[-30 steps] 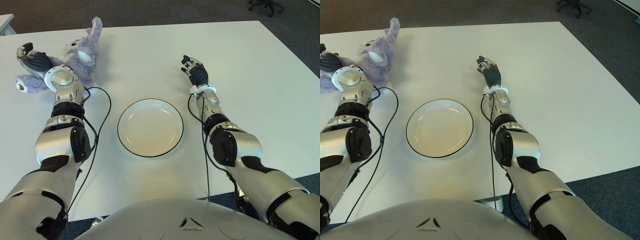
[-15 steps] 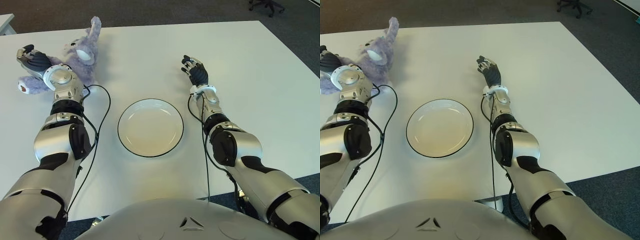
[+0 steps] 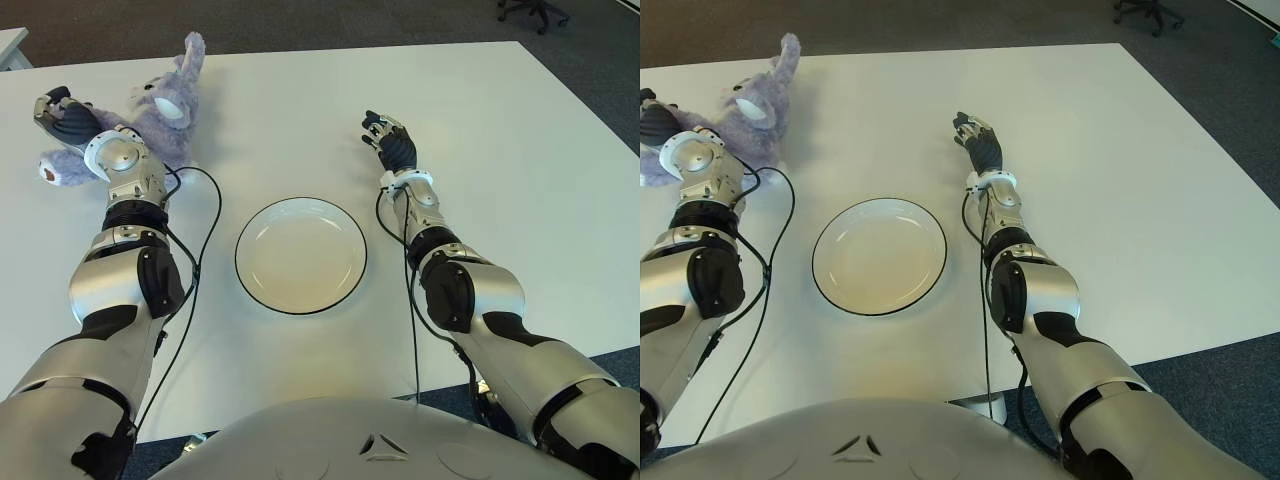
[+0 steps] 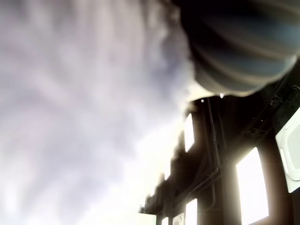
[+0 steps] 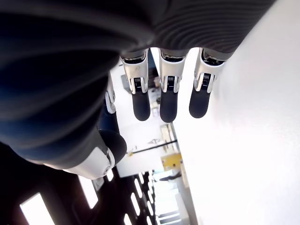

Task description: Put the doll into the plate.

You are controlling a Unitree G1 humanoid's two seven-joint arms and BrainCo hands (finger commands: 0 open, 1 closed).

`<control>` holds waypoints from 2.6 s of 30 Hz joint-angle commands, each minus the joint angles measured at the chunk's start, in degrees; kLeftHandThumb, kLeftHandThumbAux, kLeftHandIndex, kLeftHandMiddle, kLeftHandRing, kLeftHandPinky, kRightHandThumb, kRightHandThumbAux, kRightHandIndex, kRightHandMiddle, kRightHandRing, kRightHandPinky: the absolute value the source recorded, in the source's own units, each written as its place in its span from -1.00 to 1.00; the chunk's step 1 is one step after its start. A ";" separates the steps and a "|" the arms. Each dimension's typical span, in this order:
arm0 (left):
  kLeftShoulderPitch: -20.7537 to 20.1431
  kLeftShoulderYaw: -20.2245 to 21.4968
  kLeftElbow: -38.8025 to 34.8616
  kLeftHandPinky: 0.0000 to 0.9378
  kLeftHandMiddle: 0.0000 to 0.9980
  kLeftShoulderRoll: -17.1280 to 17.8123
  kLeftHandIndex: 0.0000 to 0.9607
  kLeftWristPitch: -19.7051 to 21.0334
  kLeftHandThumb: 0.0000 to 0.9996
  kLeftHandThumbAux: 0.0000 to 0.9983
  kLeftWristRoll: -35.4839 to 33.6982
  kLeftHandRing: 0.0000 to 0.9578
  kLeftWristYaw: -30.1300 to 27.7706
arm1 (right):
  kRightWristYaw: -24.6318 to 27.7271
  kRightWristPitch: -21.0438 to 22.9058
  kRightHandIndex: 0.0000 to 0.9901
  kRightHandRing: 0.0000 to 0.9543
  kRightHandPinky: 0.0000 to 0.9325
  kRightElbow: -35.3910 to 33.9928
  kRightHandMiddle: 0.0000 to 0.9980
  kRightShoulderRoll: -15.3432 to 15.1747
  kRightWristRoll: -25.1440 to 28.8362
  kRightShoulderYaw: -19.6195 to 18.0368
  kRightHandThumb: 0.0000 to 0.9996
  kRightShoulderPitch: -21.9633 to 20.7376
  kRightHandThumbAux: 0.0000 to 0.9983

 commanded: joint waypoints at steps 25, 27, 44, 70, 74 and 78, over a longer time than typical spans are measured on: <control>-0.28 -0.99 0.55 0.80 0.67 -1.08 -0.08 -0.39 0.41 0.41 -0.81 0.75 -3.56 | -2.99 2.48 -0.19 -0.74 -0.69 1.55 -0.69 0.90 -0.37 -0.30 0.39 1.17 0.46; -0.31 -1.46 0.51 0.81 0.67 -1.00 -0.08 -0.07 0.42 0.41 -0.44 0.76 -3.59 | -3.36 2.50 -0.19 -0.74 -0.69 1.53 -0.69 0.96 -0.42 -0.16 0.39 1.15 0.46; -0.60 -3.27 0.05 0.78 0.68 -1.06 -0.08 -0.31 0.40 0.42 -0.15 0.78 -7.56 | -4.15 1.61 -0.19 -0.73 -0.67 1.46 -0.68 1.12 -0.89 0.66 0.39 1.13 0.45; -2.83 -7.59 -0.83 0.82 0.71 -0.67 -0.08 3.71 0.40 0.42 2.84 0.81 -9.32 | -4.66 1.76 -0.19 -0.73 -0.69 1.32 -0.68 1.53 -0.67 0.40 0.39 1.25 0.46; -3.10 -7.81 -0.89 0.80 0.70 -0.60 -0.09 3.88 0.40 0.43 2.82 0.80 -10.17 | -3.59 1.22 -0.19 -0.73 -0.69 1.26 -0.69 1.47 -0.67 0.44 0.39 1.54 0.46; -3.36 -7.78 -0.55 0.78 0.69 -0.44 -0.09 3.85 0.40 0.43 2.79 0.79 -10.97 | -3.48 1.31 -0.19 -0.73 -0.67 1.30 -0.69 1.41 -0.80 0.50 0.39 1.60 0.46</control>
